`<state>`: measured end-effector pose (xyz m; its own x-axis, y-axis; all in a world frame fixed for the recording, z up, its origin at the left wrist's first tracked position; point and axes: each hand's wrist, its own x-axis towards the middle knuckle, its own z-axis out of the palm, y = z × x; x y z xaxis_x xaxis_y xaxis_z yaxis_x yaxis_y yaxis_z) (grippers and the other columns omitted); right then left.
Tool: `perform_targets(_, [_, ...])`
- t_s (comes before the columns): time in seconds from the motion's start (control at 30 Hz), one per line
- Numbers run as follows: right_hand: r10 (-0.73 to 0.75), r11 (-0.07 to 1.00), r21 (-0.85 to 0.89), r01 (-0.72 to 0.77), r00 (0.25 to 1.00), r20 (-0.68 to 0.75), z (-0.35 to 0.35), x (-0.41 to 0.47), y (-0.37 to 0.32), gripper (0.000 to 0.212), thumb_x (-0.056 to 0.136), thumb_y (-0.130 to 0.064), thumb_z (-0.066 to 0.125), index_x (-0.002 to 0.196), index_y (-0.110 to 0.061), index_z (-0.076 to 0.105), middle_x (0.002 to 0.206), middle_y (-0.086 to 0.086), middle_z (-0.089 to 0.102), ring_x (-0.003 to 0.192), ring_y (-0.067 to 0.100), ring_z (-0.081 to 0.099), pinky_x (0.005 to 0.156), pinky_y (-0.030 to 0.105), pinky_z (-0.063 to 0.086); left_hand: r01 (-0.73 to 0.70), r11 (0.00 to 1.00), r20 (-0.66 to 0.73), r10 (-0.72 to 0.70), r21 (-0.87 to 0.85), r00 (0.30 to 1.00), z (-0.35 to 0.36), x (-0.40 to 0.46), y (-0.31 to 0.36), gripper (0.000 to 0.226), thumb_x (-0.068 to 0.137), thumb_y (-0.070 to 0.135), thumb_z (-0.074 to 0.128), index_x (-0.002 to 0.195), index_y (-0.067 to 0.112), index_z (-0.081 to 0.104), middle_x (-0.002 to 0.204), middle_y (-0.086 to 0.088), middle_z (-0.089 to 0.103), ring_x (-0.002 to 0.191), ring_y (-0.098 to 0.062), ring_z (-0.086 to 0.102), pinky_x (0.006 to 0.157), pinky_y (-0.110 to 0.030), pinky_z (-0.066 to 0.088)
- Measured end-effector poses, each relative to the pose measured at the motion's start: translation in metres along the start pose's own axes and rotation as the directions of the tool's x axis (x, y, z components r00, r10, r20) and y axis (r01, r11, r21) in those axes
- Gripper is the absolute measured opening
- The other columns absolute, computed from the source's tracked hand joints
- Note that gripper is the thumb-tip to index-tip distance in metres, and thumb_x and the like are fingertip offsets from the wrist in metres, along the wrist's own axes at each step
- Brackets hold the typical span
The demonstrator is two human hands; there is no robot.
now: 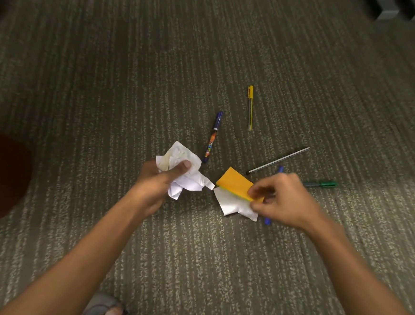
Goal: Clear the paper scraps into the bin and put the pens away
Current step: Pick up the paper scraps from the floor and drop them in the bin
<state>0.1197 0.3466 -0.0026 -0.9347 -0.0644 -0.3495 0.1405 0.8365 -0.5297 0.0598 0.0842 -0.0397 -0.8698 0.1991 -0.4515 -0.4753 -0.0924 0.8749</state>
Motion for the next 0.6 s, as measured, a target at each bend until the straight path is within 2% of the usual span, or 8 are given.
perform_targets(0.07, [0.021,0.998,0.061,-0.016,0.996,-0.089,-0.016,0.003,0.007,0.015,0.074,-0.023,0.073,0.087,-0.024,0.079,0.075,-0.013,0.075,0.069,-0.003,0.069,0.071,0.024,0.059,-0.007,1.000,-0.009,0.007,-0.014,1.000,-0.002,-0.001,0.000,0.011,0.086,0.016,0.069,0.078,0.008,0.070,0.060,-0.001,0.067,0.049,-0.012,0.058,0.040,-0.023,0.040])
perform_targets(0.13, [0.085,0.980,0.193,-0.044,0.974,-0.211,-0.031,0.010,0.015,0.009,0.079,-0.020,0.074,0.086,-0.026,0.077,0.074,-0.013,0.074,0.064,0.001,0.070,0.064,0.019,0.058,-0.020,1.000,-0.014,0.020,-0.017,1.000,-0.003,-0.001,0.001,0.013,0.086,0.017,0.069,0.074,0.011,0.072,0.060,-0.002,0.066,0.048,-0.013,0.056,0.041,-0.023,0.040])
perform_targets(0.23, [0.302,0.776,0.625,-0.086,0.920,-0.249,-0.035,0.030,0.021,0.011,0.084,-0.011,0.073,0.080,-0.021,0.073,0.073,0.000,0.075,0.057,0.012,0.072,0.054,0.020,0.058,-0.029,0.999,-0.001,0.029,-0.024,1.000,-0.005,-0.002,0.000,0.016,0.087,0.016,0.068,0.072,0.013,0.073,0.058,-0.002,0.065,0.045,-0.013,0.053,0.039,-0.022,0.038])
perform_targets(0.3, [0.404,0.638,0.762,-0.107,0.890,-0.213,-0.024,0.047,0.020,0.005,0.085,-0.004,0.070,0.087,-0.008,0.070,0.079,0.010,0.072,0.055,0.011,0.070,0.054,0.019,0.057,-0.028,0.999,0.016,0.029,-0.023,0.999,-0.005,-0.003,0.000,0.016,0.087,0.016,0.067,0.073,0.011,0.072,0.057,-0.003,0.065,0.043,-0.013,0.051,0.039,-0.022,0.037])
perform_targets(0.4, [0.465,0.645,0.738,-0.198,0.868,-0.174,-0.003,0.064,0.024,0.013,0.084,-0.004,0.071,0.096,-0.001,0.067,0.095,0.023,0.071,0.063,0.021,0.068,0.068,0.031,0.061,-0.022,1.000,0.007,0.022,-0.012,1.000,-0.005,-0.005,-0.001,0.015,0.086,0.016,0.068,0.074,0.008,0.071,0.059,-0.004,0.066,0.045,-0.014,0.054,0.040,-0.022,0.037])
perform_targets(0.47, [0.454,0.773,0.573,-0.272,0.868,-0.201,-0.002,0.064,0.027,0.021,0.081,-0.015,0.076,0.098,-0.003,0.070,0.098,0.019,0.074,0.073,0.026,0.070,0.079,0.036,0.059,-0.019,1.000,0.004,0.019,0.001,1.000,-0.006,-0.005,-0.002,0.014,0.086,0.016,0.068,0.075,0.009,0.072,0.061,-0.005,0.069,0.048,-0.014,0.057,0.041,-0.022,0.039])
perform_targets(0.53, [0.409,0.890,0.350,-0.293,0.852,-0.327,-0.012,0.053,0.025,0.031,0.074,-0.028,0.080,0.100,-0.011,0.075,0.091,0.006,0.076,0.082,0.017,0.071,0.084,0.026,0.054,-0.023,1.000,0.010,0.023,0.007,1.000,-0.006,-0.006,-0.005,0.013,0.087,0.016,0.068,0.076,0.009,0.072,0.063,-0.005,0.070,0.050,-0.014,0.059,0.041,-0.022,0.039])
perform_targets(0.6, [0.373,0.924,0.268,-0.274,0.799,-0.471,-0.021,0.032,0.017,0.030,0.070,-0.032,0.077,0.096,-0.019,0.075,0.082,-0.005,0.076,0.079,0.008,0.070,0.081,0.017,0.049,-0.016,1.000,0.014,0.016,0.009,1.000,-0.006,-0.007,-0.006,0.012,0.087,0.015,0.068,0.083,0.005,0.070,0.063,-0.003,0.070,0.049,-0.012,0.060,0.041,-0.021,0.040])
